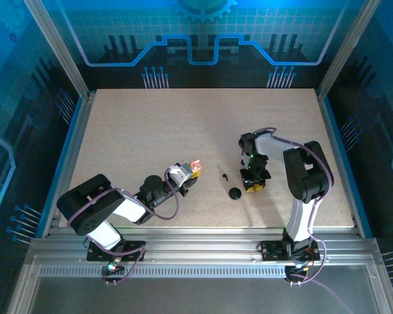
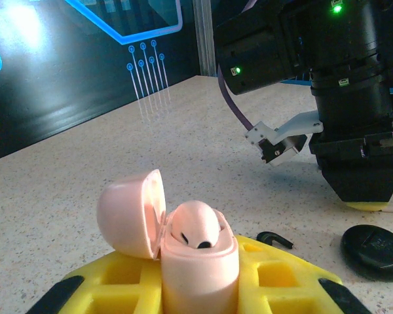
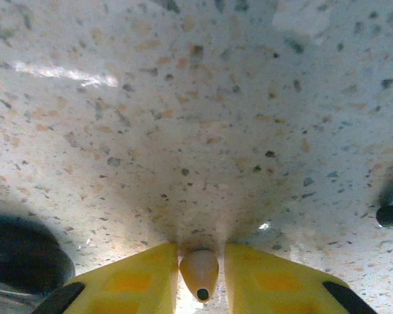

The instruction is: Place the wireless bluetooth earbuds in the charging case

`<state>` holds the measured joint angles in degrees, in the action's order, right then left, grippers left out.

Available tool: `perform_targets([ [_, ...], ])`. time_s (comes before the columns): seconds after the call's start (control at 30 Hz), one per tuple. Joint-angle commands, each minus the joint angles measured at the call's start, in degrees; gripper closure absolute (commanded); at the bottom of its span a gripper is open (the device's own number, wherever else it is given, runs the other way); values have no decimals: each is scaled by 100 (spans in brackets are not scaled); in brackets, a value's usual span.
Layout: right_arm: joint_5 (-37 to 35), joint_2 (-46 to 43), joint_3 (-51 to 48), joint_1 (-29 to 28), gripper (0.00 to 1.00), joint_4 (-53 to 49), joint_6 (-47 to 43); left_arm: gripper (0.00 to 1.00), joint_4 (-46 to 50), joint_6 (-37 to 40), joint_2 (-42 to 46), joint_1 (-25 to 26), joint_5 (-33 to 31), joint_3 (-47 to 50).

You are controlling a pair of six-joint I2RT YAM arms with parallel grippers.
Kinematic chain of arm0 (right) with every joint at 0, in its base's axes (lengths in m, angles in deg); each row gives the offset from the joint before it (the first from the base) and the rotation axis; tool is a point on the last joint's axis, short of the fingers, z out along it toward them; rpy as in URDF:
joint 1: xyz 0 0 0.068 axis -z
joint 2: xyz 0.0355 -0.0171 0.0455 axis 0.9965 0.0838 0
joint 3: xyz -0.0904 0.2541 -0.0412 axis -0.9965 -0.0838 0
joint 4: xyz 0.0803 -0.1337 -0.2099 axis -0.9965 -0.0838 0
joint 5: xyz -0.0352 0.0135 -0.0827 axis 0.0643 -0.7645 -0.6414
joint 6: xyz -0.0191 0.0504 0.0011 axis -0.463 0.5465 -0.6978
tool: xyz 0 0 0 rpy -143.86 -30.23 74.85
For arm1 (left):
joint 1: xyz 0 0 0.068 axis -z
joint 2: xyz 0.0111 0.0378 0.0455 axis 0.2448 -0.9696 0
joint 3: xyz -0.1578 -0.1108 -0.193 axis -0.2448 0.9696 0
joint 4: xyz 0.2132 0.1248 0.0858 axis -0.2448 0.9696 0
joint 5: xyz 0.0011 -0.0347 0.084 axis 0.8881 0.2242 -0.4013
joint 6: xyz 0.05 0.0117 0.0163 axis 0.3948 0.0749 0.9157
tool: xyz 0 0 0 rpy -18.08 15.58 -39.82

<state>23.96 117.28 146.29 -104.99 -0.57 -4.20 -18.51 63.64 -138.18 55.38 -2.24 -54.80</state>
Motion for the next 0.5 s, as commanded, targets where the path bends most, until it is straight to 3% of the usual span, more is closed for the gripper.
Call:
perform_targets([
  [0.0,36,101,-9,82,76,48,45,86,-151,120,84,23,-81,68],
  [0.23,26,-187,-166,81,79,211,184,85,-151,104,69,27,-54,59],
  [0.47,81,-1064,-459,83,80,490,605,86,-150,33,-42,20,37,-66],
])
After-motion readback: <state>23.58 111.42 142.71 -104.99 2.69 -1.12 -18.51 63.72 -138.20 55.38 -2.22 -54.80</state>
